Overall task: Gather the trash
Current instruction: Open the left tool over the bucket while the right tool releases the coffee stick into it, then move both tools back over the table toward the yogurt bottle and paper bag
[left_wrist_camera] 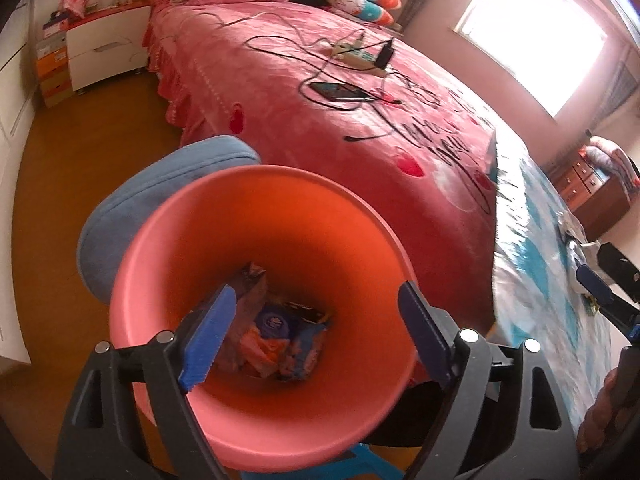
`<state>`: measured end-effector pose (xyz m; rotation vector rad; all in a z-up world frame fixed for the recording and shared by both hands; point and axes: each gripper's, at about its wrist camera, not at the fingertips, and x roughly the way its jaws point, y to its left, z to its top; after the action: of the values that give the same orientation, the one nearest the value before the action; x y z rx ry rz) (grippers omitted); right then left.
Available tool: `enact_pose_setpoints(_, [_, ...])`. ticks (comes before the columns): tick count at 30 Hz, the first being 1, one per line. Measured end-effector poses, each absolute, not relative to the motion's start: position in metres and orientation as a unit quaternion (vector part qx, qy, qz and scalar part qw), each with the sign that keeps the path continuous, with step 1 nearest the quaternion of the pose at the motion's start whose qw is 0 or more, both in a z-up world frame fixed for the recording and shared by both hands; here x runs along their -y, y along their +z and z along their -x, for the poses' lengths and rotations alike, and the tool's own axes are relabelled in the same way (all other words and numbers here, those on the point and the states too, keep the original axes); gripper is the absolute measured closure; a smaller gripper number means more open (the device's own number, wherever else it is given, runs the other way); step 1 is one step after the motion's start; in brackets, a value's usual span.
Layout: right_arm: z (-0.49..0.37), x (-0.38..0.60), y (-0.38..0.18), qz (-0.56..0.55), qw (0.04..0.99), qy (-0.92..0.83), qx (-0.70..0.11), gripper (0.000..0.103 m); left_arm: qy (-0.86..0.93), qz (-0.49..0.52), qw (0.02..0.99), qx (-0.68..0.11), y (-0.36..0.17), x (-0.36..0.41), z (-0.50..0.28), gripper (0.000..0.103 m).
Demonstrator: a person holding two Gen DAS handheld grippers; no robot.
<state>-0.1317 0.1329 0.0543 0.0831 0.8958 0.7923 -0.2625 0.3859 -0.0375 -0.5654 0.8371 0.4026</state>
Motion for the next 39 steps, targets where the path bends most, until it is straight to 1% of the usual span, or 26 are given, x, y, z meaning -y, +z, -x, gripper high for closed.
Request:
enact_pose_setpoints(3, [0.135, -0.118, 0.057, -0.028, 0.839, 0.362, -0.405, 0.012, 0.181, 0.262, 0.860, -0.398, -0.032, -0.376, 0.258, 0.019])
enact_pose_setpoints(5, [0.138, -0.108, 0.060, -0.023, 0.849, 0.354, -0.392, 0.009, 0.176, 0.257, 0.863, -0.397, -0.029, -0.370, 0.255, 0.019])
enact_pose_setpoints(11, [0.141, -0.083, 0.064, -0.015, 0.868, 0.335, -0.366, 0.008, 0.157, 0.246, 0.872, -0.394, -0.018, -0.349, 0.246, 0.018])
enact_pose_setpoints(27, [0.136, -0.034, 0.068, -0.016, 0.890, 0.296, -0.347, 0.008, 0.115, 0.207, 0.886, -0.399, 0.005, -0.293, 0.222, 0.017])
enact_pose_setpoints(29, [0.134, -0.027, 0.066, -0.021, 0.891, 0.290, -0.348, 0.007, 0.110, 0.202, 0.887, -0.401, 0.007, -0.286, 0.219, 0.015])
enact_pose_setpoints(39, [0.120, 0.006, 0.063, -0.042, 0.900, 0.266, -0.344, 0.007, 0.088, 0.173, 0.891, -0.411, 0.014, -0.252, 0.204, 0.015])
